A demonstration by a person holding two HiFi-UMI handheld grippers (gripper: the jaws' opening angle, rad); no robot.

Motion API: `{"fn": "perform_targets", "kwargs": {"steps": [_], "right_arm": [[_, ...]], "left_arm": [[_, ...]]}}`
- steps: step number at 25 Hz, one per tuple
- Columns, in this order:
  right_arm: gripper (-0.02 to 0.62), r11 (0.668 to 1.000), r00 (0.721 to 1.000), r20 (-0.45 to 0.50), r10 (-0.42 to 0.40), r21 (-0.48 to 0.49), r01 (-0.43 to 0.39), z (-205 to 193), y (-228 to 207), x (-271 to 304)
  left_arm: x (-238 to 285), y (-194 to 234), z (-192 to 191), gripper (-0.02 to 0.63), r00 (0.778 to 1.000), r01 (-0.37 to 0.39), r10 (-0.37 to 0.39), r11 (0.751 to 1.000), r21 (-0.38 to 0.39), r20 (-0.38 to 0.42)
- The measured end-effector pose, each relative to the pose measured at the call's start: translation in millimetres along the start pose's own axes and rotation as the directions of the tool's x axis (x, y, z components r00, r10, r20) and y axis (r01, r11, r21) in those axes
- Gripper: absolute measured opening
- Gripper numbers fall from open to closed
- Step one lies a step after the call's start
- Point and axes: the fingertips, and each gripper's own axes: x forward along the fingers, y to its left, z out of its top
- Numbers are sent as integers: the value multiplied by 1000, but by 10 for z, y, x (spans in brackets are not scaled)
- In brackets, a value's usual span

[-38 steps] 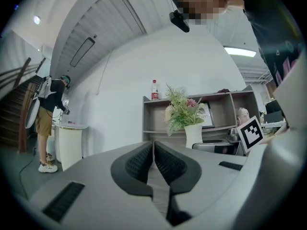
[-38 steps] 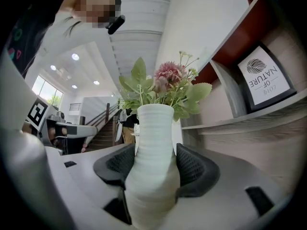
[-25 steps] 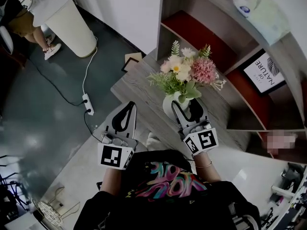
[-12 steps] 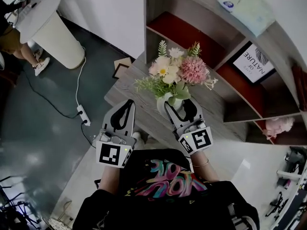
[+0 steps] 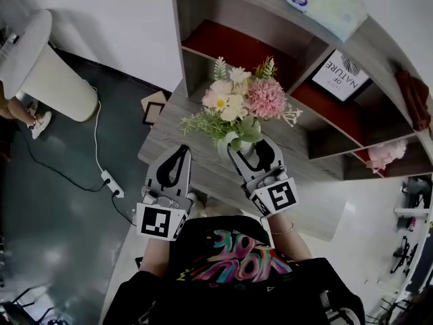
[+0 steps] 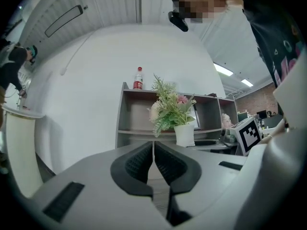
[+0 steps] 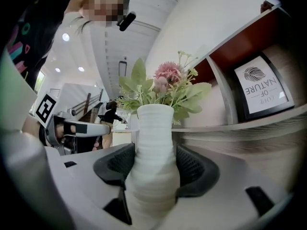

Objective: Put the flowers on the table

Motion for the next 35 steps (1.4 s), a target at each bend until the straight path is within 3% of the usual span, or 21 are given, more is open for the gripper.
{"fn": "perform_targets", "kwargs": {"steps": [7, 17, 25, 29, 35], "right_arm": [[287, 999, 999, -11, -46, 1, 46, -28, -58, 58], [287, 996, 996, -33, -80, 23, 81, -240, -107, 147], [287, 995, 994, -55, -94, 40, 96, -436, -175, 169], [287, 990, 993, -14, -117, 72, 118, -474, -259, 273], [287, 990, 988, -97, -116, 65, 123, -901, -323, 297]], "left_arm": [[55, 71, -100, 32, 998, 58, -58, 998, -4, -25], [158, 116, -323, 32, 995, 83, -85, 996, -34, -55], [174, 109, -581, 32, 992, 77, -82, 995, -59, -92], [238, 144, -694, 32, 991, 72, -79, 995, -63, -107], [307, 214, -891, 32, 989, 52, -63, 995, -91, -130]]}}
